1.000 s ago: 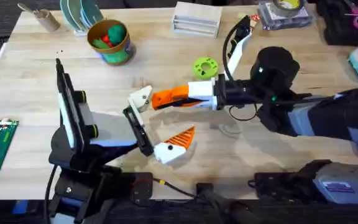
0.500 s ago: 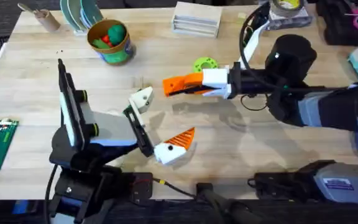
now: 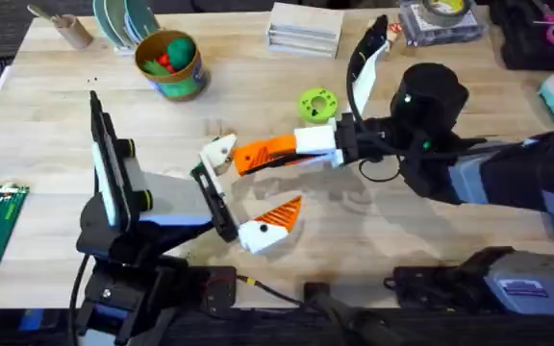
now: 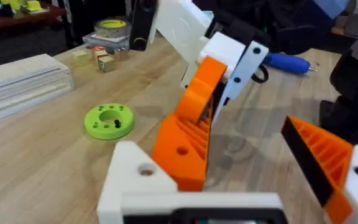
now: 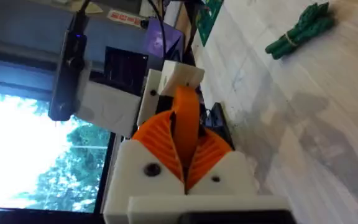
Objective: Pick up the gripper from the table and insert it into the empty holder that is missing its gripper. Then pick up a screw, insert it into the mounting hole, and use the screwdriver to tighten it. Finally, clean up the table by picking up the vegetable and placing it into the bucket.
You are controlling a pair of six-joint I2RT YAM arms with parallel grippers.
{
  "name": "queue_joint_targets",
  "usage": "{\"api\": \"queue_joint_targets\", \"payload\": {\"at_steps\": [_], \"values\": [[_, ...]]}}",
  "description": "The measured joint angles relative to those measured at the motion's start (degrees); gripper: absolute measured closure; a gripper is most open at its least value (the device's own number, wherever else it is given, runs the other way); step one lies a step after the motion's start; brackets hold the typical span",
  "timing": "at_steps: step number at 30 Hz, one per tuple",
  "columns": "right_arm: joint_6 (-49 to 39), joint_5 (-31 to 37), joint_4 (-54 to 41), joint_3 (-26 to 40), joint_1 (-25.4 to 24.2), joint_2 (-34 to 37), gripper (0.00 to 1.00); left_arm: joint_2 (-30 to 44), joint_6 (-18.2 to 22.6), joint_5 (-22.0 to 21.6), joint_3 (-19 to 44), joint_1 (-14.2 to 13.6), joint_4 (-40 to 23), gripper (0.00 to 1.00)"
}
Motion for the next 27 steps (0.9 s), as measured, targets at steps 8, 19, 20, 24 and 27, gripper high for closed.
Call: {"api": "queue_joint_targets", "payload": {"at_steps": [8, 19, 20, 24, 27], "values": [[-0.3, 0.9, -0.5, 1.7, 0.5, 0.0, 0.992, 0.0, 0.1, -0.3, 0.0, 0.0, 0.0, 0.008], [-2.1, 3.4, -0.7, 1.8, 1.2, 0.1, 0.992, 0.0, 0.0, -1.4, 0.0, 0.0, 0.2, 0.007], [-2.1, 3.8, -0.4, 1.8, 1.4, 0.4, 0.992, 0.0, 0.0, -1.7, 0.0, 0.1, 0.2, 0.007], [-2.1, 5.1, 0.5, 3.9, 3.2, 3.8, 0.992, 0.0, -0.9, -4.1, 0.0, 1.0, 0.2, 0.007], [-2.1, 6.1, 0.4, 5.6, 4.5, 5.0, 0.992, 0.0, -1.0, -6.1, 0.0, 1.4, 0.4, 0.007]]}}
